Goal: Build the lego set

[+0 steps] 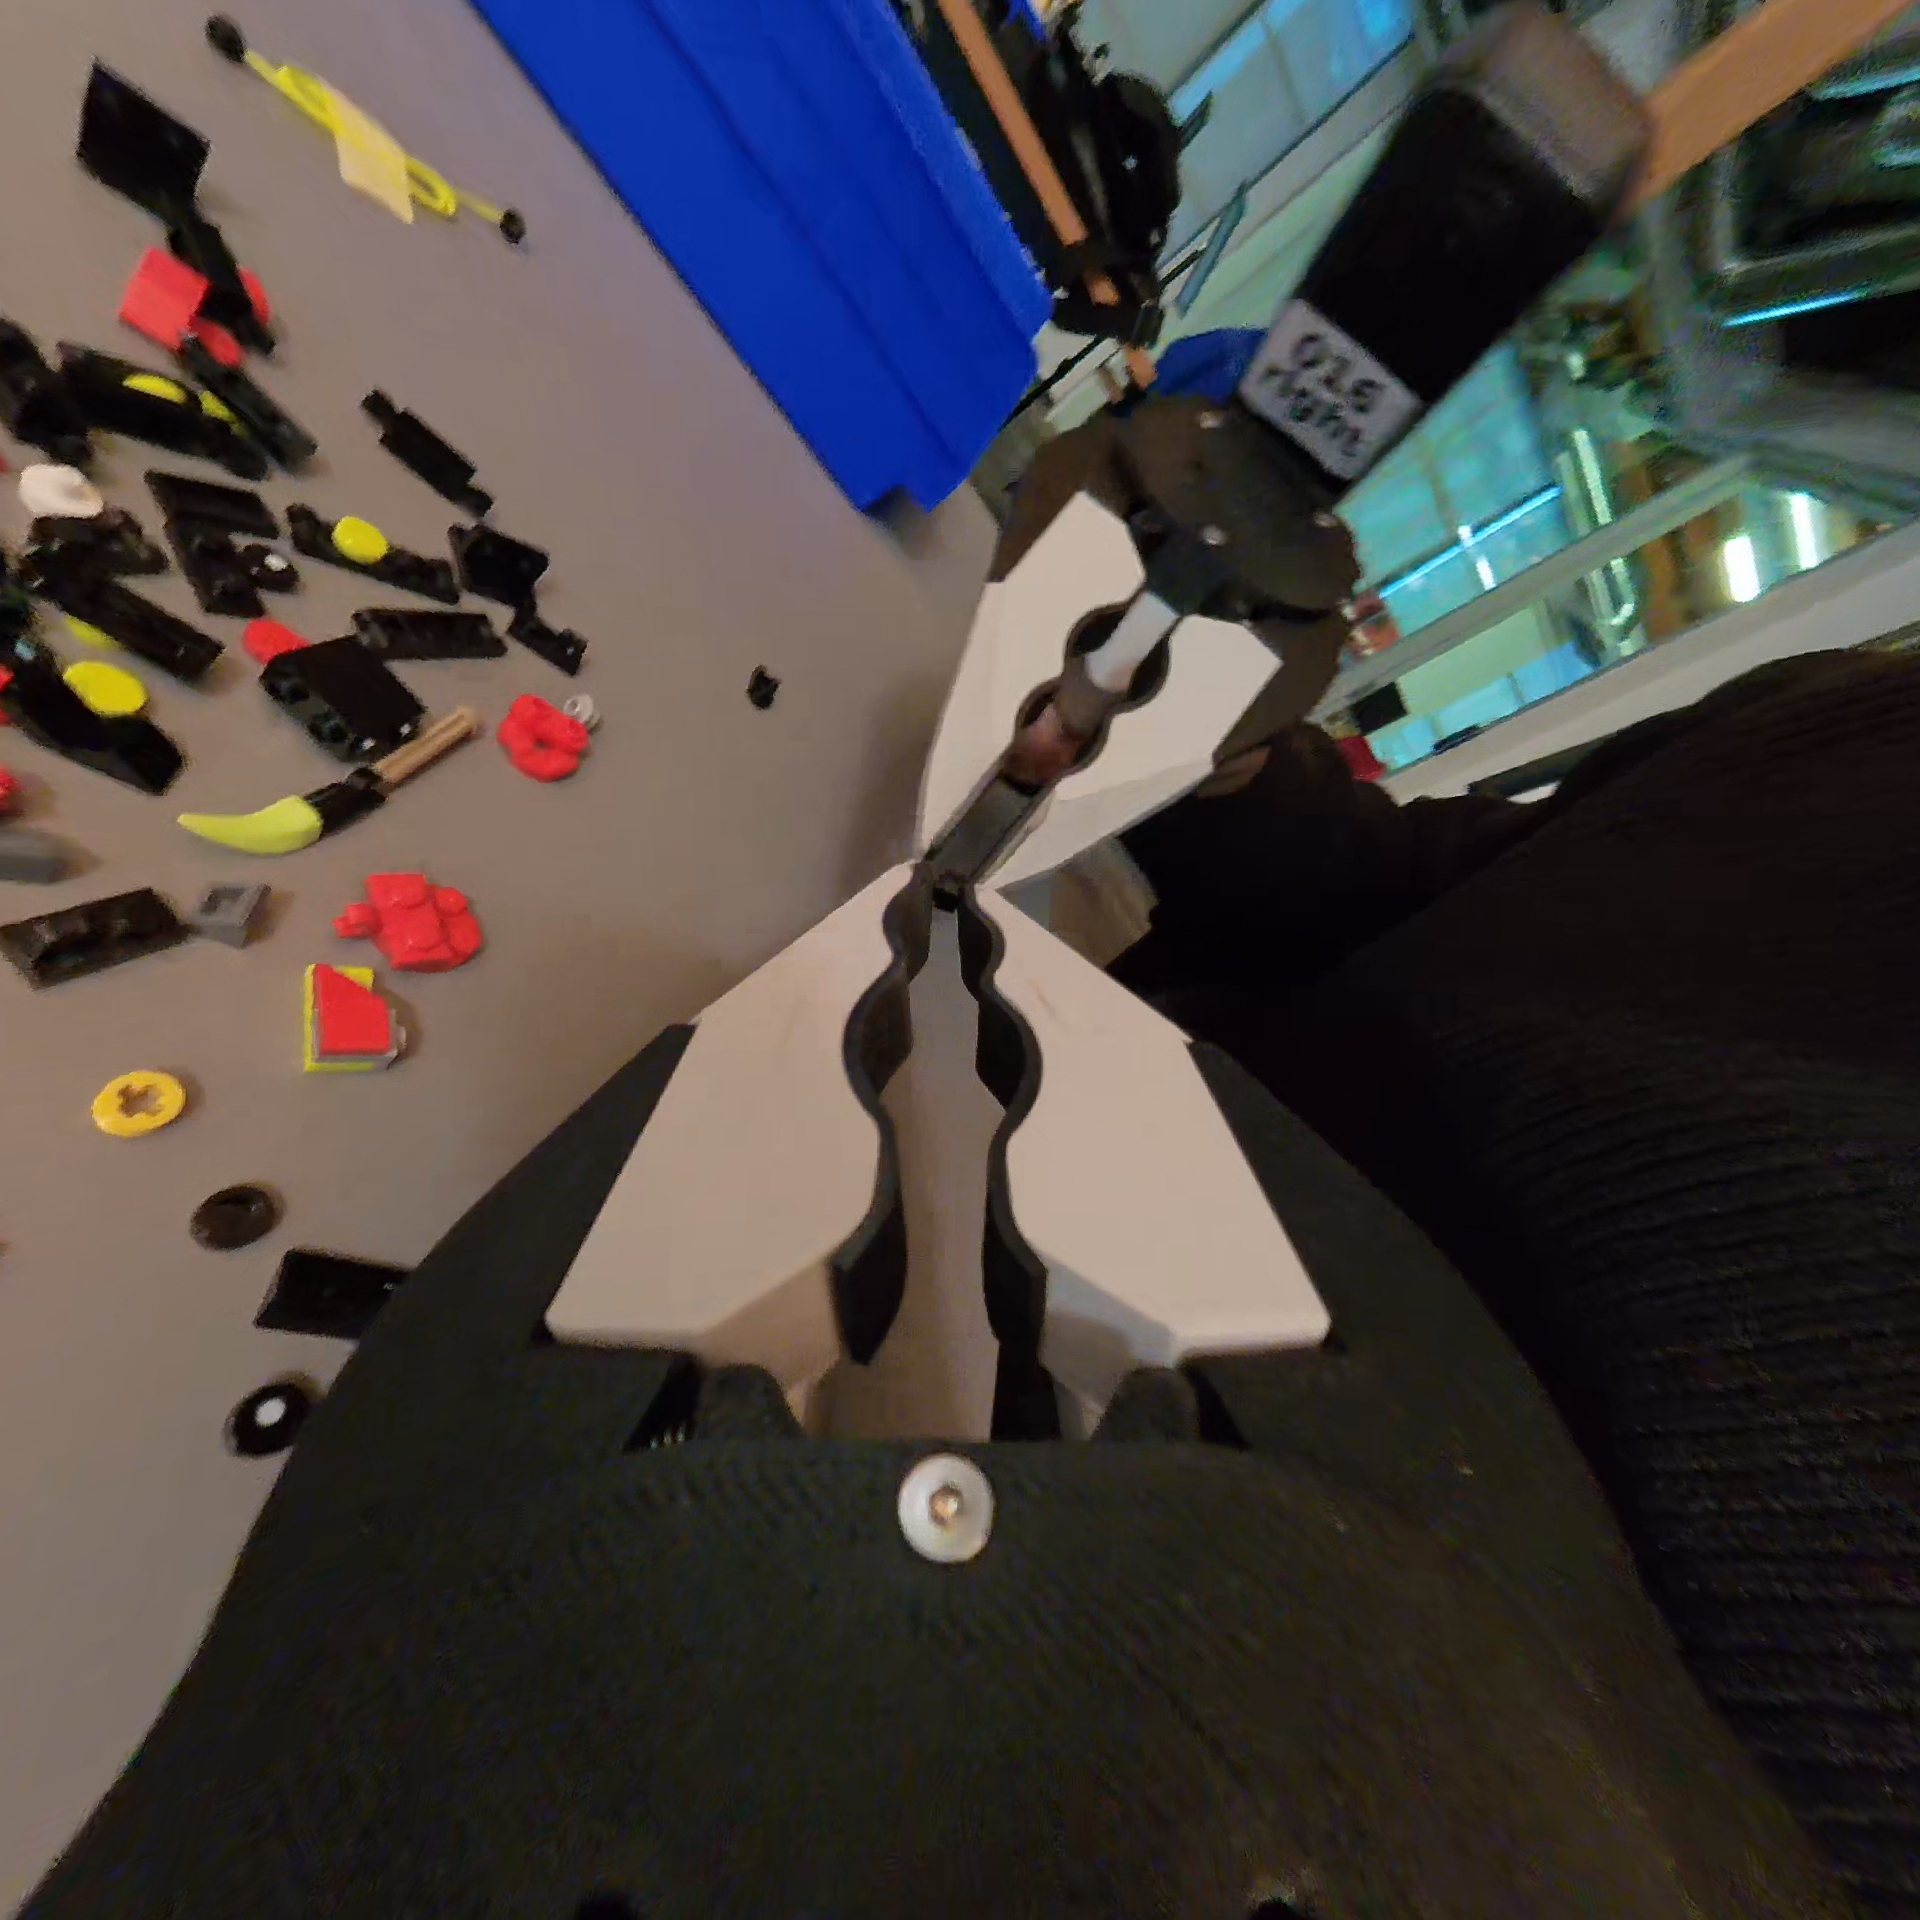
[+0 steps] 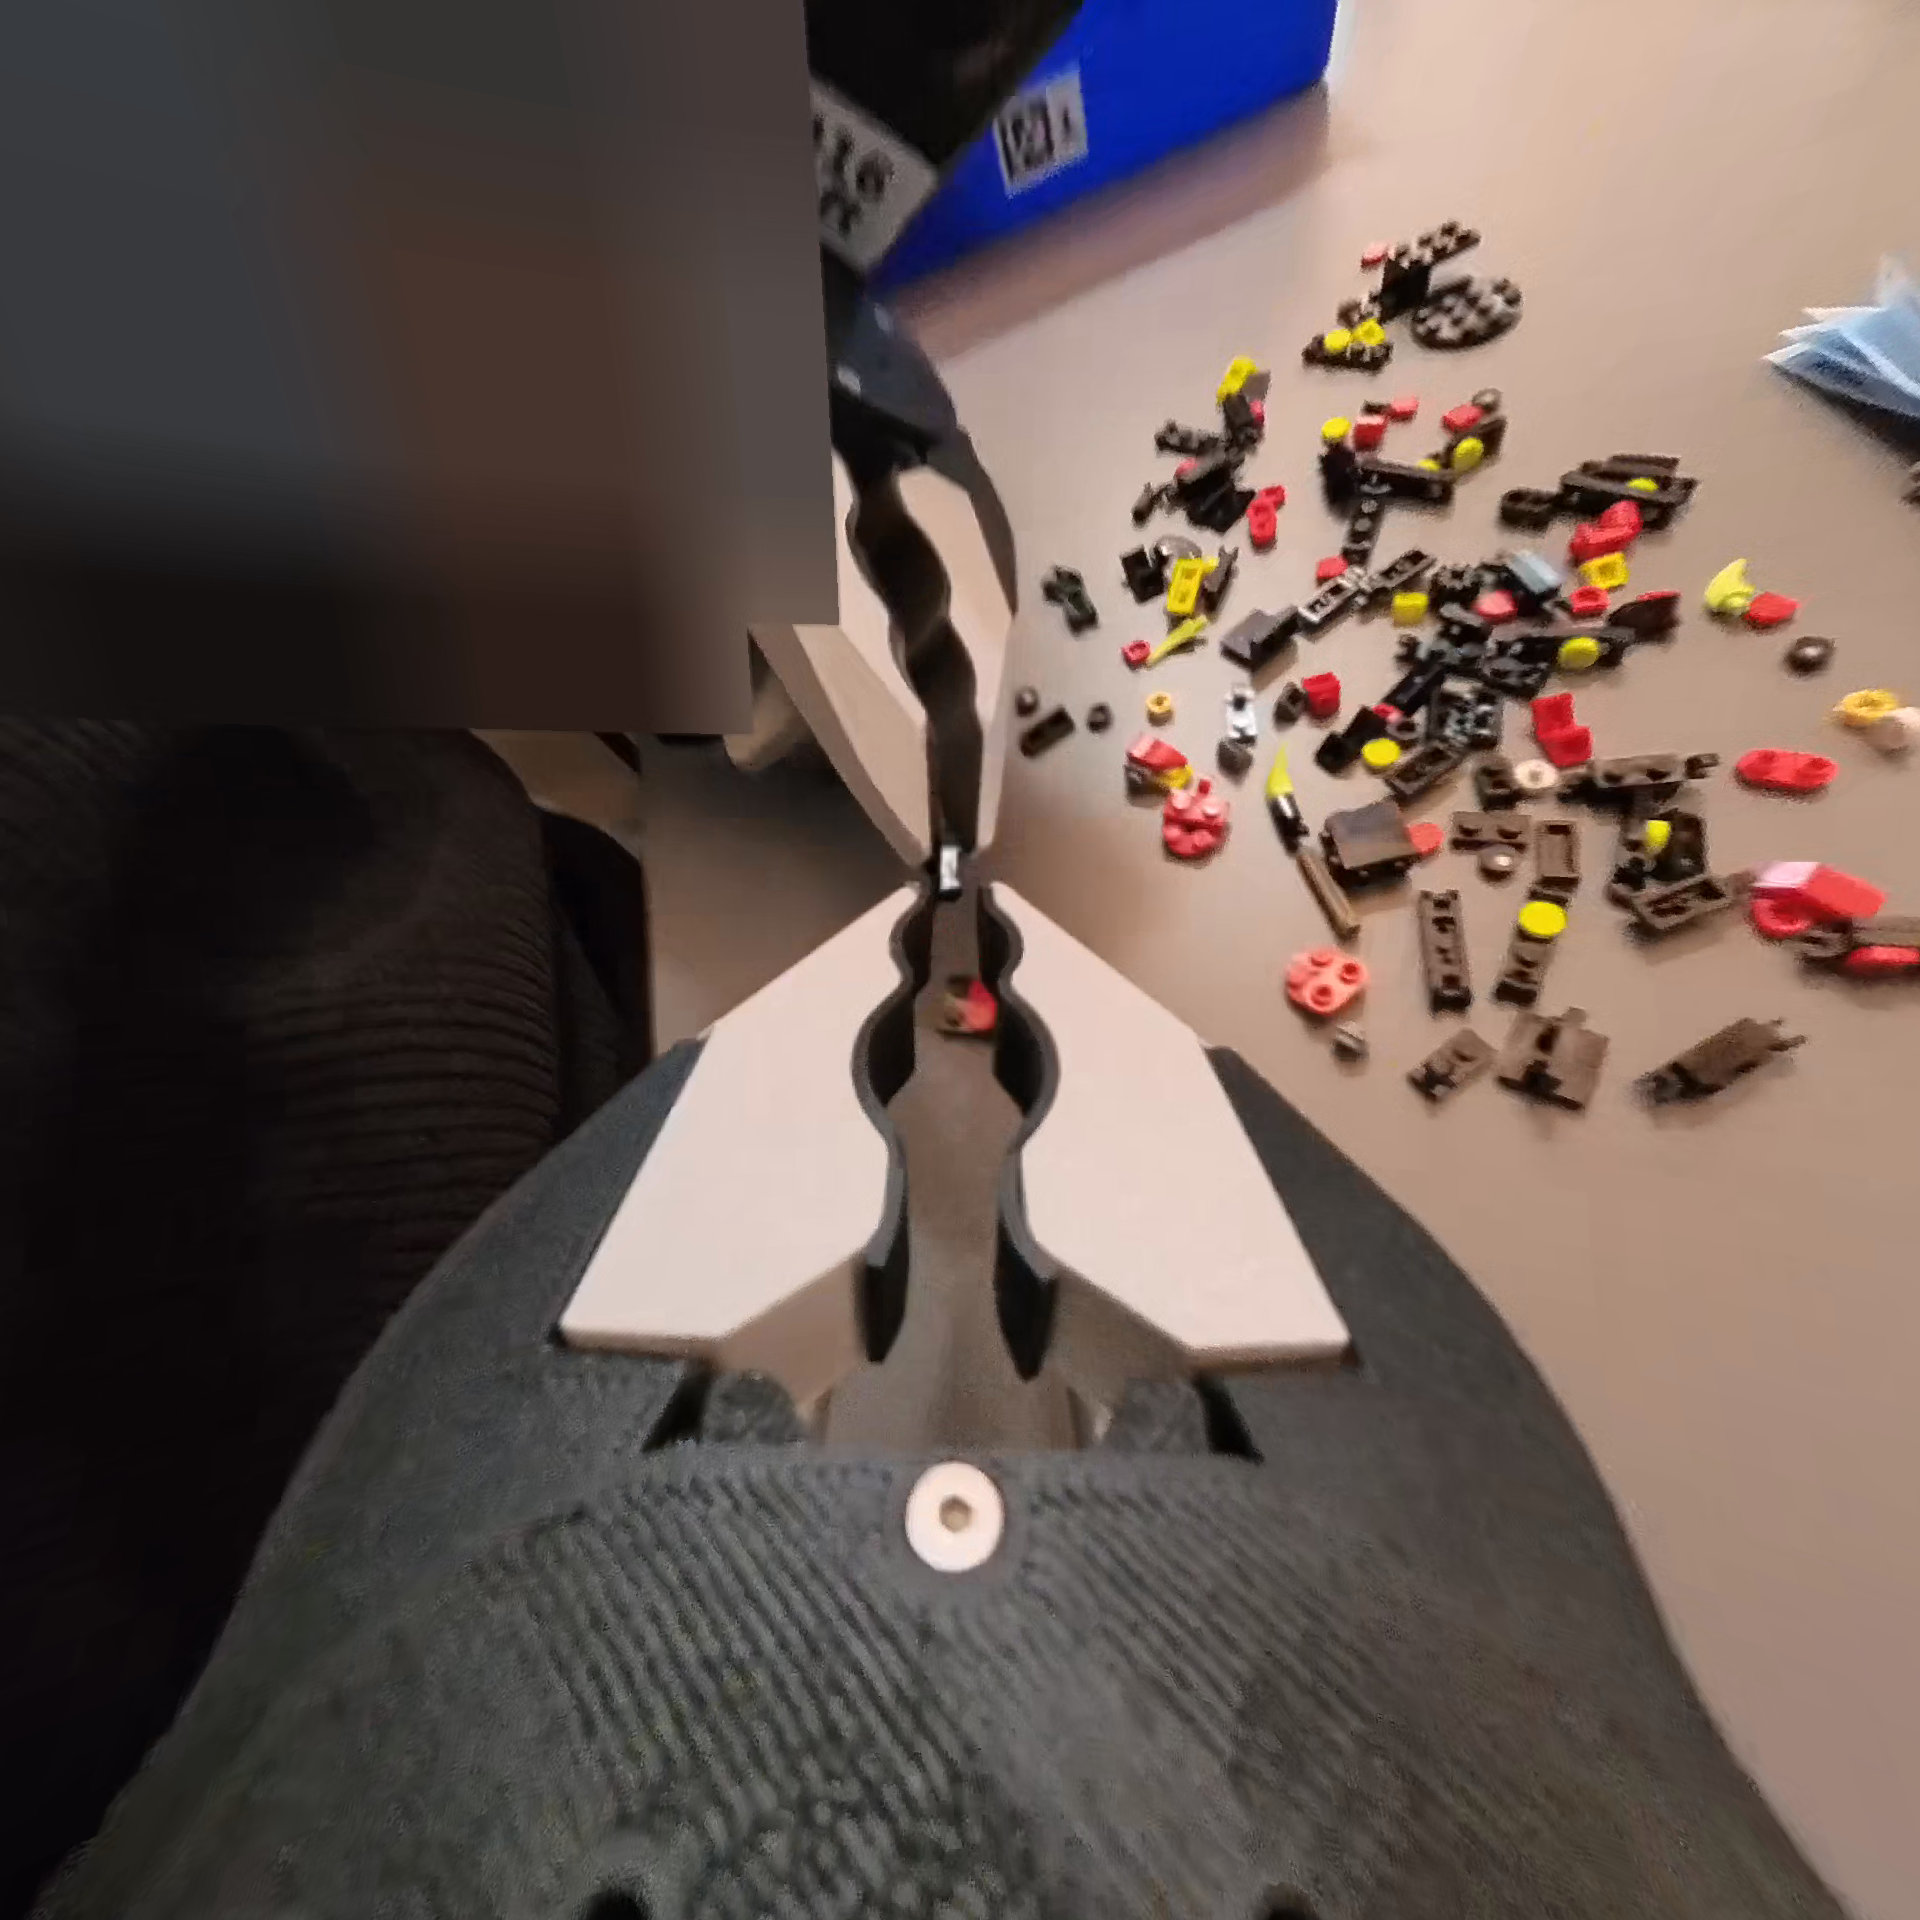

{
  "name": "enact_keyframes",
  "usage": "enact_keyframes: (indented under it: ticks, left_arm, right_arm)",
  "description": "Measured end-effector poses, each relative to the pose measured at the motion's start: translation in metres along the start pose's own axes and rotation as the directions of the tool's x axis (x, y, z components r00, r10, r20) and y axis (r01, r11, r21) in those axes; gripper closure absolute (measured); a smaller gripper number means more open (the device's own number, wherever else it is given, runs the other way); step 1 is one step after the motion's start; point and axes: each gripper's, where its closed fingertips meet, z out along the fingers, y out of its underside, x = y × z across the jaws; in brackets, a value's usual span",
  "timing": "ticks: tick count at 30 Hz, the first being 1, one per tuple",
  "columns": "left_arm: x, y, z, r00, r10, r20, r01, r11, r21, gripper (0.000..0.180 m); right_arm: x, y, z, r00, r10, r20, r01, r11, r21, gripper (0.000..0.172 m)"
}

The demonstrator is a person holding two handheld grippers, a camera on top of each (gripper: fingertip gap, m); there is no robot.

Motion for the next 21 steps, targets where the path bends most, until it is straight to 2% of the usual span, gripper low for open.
enact_keyframes:
  ticks: [3,7,12,15,21]
  left_arm:
    - [0.011,-0.002,0.0,0.998,0.028,-0.054,-0.027,1.0,0.011,0.179]
    - [0.026,-0.004,0.001,0.989,0.119,-0.092,-0.117,0.993,0.027,0.18]
    - [0.042,-0.008,-0.001,0.958,0.268,-0.098,-0.262,0.962,0.072,0.179]
    - [0.049,-0.009,-0.003,0.94,0.326,-0.103,-0.318,0.944,0.087,0.179]
    - [0.057,-0.006,-0.002,0.928,0.346,-0.14,-0.337,0.938,0.085,0.18]
  right_arm:
    - [-0.006,-0.015,-0.007,0.985,0.124,0.116,-0.136,0.986,0.1,0.163]
    - [-0.011,-0.02,-0.013,0.933,0.255,0.252,-0.293,0.947,0.128,0.157]
    - [-0.025,-0.025,-0.018,0.774,0.417,0.476,-0.51,0.856,0.08,0.156]
    - [-0.029,-0.026,-0.022,0.694,0.461,0.553,-0.579,0.814,0.048,0.159]
    - [-0.038,-0.028,-0.025,0.601,0.488,0.633,-0.628,0.779,-0.005,0.161]
